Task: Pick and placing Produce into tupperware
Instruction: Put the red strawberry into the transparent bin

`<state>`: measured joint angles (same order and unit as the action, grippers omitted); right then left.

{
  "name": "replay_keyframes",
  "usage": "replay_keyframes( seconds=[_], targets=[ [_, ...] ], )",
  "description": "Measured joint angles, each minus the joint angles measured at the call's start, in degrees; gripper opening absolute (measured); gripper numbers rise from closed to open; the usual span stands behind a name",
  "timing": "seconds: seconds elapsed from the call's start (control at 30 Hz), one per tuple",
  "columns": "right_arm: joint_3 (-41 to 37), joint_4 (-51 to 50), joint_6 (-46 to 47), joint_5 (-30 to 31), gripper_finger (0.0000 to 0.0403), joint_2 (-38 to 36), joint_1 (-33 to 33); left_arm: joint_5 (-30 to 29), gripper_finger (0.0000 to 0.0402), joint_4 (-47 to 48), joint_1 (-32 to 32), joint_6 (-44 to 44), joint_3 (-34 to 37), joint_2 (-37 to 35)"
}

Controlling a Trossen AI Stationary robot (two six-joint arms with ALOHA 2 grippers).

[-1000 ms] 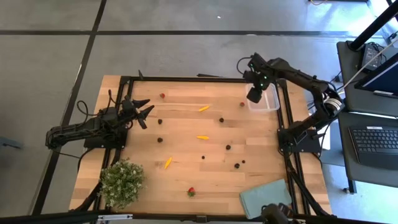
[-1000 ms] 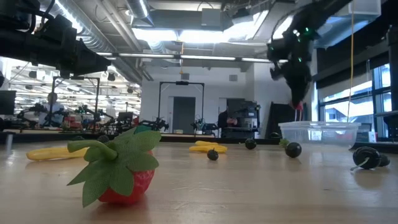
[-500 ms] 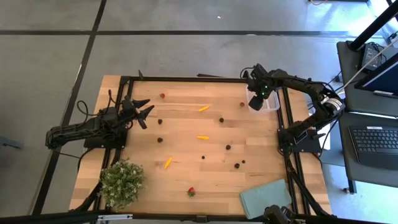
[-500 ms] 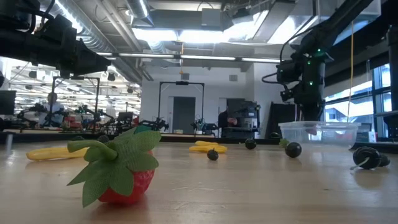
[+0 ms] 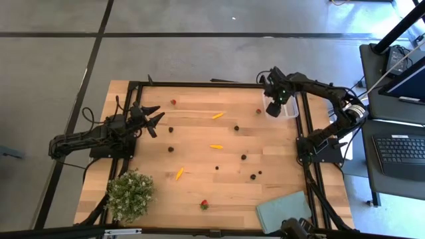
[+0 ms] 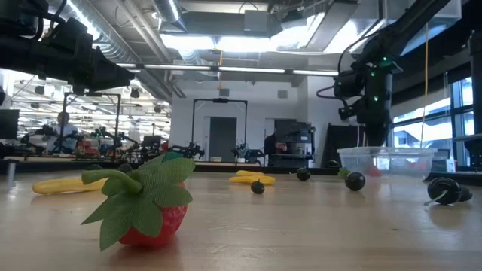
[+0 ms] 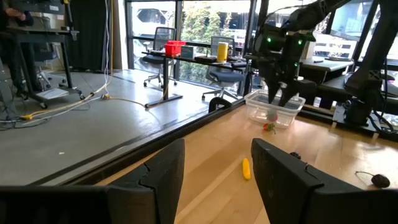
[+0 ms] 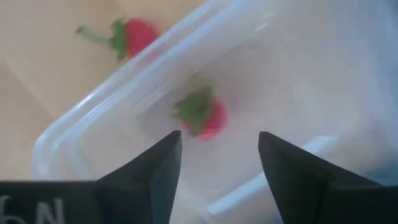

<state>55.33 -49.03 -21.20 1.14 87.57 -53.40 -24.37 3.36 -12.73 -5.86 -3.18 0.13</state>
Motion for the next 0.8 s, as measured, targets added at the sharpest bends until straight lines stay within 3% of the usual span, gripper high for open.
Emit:
replay_keyframes(
  seconds=[0.1, 0.43, 0.63, 0.8],
  targets=[
    [4.4, -3.1, -1.9, 3.7, 0.0229, 0.0, 0.1, 0.0, 0.0179, 0.0, 0.0, 0.0, 0.0, 0.0],
    [20.5, -8.0, -16.0, 3.8, 0.0227, 0.0, 6.4, 0.0, 0.0179, 0.0, 0.0, 0.0, 0.0, 0.0],
    [22.2, -4.0, -27.0, 3.7, 0.0213, 0.0, 14.0, 0.0, 0.0179, 0.0, 0.0, 0.0, 0.0, 0.0],
    [22.1, -4.5, -30.3, 0.5, 0.0197, 2.4, 17.2, 0.0, 0.0179, 0.0, 0.0, 0.0, 0.0, 0.0]
  ],
)
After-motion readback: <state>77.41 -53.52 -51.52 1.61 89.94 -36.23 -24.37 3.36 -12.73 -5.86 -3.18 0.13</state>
